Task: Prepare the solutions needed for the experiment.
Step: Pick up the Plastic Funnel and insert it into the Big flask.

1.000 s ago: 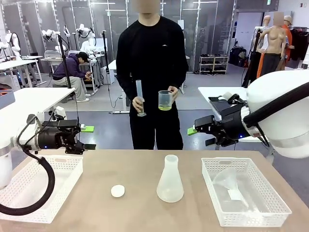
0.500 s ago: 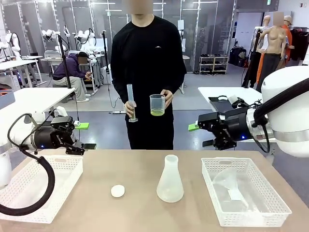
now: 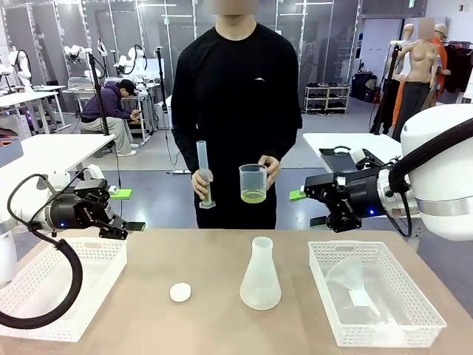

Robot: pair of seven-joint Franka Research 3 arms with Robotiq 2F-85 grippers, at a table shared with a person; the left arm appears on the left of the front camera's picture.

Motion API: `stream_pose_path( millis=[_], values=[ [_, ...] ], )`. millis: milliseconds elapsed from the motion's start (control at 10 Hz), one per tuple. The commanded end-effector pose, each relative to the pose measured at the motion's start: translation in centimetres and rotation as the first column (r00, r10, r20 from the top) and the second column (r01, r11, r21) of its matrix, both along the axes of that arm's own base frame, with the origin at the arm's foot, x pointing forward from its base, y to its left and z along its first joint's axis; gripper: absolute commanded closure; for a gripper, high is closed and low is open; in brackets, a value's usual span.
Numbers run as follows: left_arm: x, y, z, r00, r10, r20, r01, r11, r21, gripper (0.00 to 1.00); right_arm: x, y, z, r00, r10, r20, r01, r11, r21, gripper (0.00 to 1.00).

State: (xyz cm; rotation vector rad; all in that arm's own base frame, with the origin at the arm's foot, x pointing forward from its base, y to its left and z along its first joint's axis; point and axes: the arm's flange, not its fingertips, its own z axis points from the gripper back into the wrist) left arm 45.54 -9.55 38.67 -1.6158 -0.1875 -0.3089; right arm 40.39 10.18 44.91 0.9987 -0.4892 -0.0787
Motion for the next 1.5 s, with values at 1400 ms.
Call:
stream_pose_path(
  millis=[1400],
  values=[
    [0.0,0.0,0.1,1.000,0.005,0.002,-0.005,1.000,-0.001,0.00,2.2,-0.7,3.4,0.864,0.438,-0.247,-0.440,0.420,-0.794,0.00]
  ],
)
